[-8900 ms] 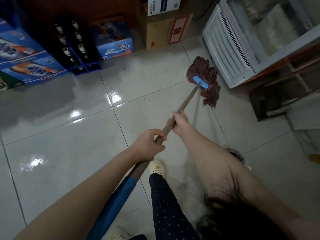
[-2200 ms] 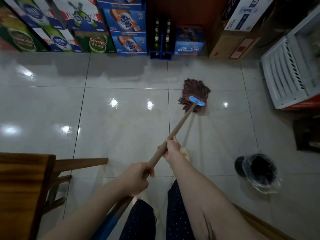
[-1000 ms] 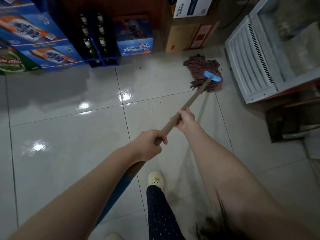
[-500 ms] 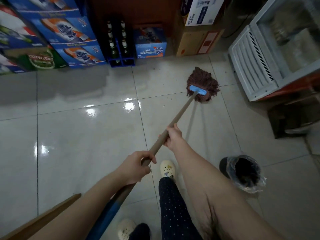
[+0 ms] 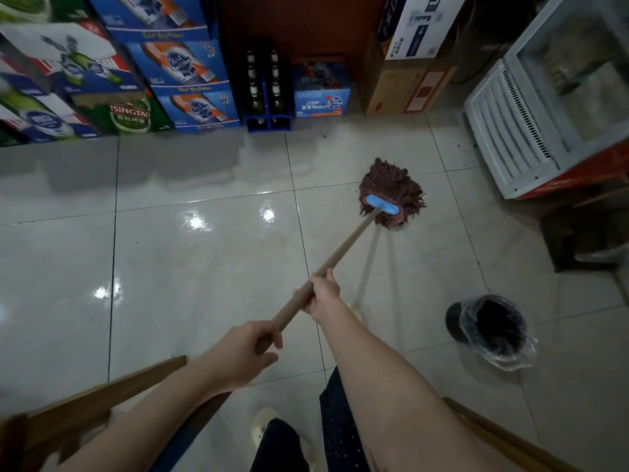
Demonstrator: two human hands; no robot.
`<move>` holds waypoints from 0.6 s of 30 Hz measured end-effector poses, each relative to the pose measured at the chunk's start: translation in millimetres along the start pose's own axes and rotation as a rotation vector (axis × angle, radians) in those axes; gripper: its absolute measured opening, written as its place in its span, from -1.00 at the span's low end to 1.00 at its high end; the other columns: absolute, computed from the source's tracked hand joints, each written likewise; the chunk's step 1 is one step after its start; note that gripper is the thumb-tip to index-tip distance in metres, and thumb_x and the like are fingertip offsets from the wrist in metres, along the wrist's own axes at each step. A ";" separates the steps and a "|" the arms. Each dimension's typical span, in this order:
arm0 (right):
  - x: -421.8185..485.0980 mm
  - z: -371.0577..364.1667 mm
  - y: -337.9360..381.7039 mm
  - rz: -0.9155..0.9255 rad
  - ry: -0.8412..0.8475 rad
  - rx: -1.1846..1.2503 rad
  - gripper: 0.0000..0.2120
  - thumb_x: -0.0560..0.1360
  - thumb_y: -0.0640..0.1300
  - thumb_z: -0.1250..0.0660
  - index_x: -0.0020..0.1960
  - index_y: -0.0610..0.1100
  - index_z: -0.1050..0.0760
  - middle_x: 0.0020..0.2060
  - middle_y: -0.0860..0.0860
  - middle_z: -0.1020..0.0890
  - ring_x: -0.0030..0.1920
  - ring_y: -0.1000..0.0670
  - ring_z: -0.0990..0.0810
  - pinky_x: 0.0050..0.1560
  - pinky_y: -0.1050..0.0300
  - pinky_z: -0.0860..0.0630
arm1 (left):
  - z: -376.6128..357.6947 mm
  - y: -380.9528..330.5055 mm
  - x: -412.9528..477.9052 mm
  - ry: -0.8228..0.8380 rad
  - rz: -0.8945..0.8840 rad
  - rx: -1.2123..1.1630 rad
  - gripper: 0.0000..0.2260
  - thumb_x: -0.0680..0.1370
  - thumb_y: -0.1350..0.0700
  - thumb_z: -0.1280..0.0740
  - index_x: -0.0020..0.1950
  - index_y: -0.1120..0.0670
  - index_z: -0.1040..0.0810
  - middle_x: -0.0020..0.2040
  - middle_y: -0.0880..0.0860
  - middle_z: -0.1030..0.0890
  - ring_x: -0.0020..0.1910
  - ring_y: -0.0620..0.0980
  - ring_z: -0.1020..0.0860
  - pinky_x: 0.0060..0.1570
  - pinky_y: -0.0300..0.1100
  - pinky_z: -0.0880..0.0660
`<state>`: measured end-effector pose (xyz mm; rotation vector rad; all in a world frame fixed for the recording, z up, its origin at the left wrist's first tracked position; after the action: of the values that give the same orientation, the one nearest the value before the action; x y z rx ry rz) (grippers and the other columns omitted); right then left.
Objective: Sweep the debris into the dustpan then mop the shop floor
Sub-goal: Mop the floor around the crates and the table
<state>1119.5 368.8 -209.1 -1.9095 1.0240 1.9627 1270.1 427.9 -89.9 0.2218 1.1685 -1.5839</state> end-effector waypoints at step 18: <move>123.0 89.0 262.2 0.076 -0.057 0.032 -0.40 0.63 -0.27 -0.11 0.52 0.19 -0.03 -0.09 -0.05 -0.46 -0.25 -0.07 -0.46 -0.32 -0.03 -0.49 | 27.0 -179.8 240.2 0.064 -0.109 0.025 -0.88 0.51 0.16 -0.31 -0.09 -0.06 -0.43 -0.16 -0.05 -0.48 -0.22 -0.09 -0.47 -0.25 -0.29 -0.34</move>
<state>876.1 192.6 -247.8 -1.8134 1.1206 2.0166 1041.4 237.4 -136.4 0.2300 1.2279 -1.6982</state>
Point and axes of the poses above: each hand's wrist, its own x-axis towards the middle knuckle, its own z-axis out of the back of the hand, y = z × x, the point moved 1 cm from there along x, towards the middle knuckle
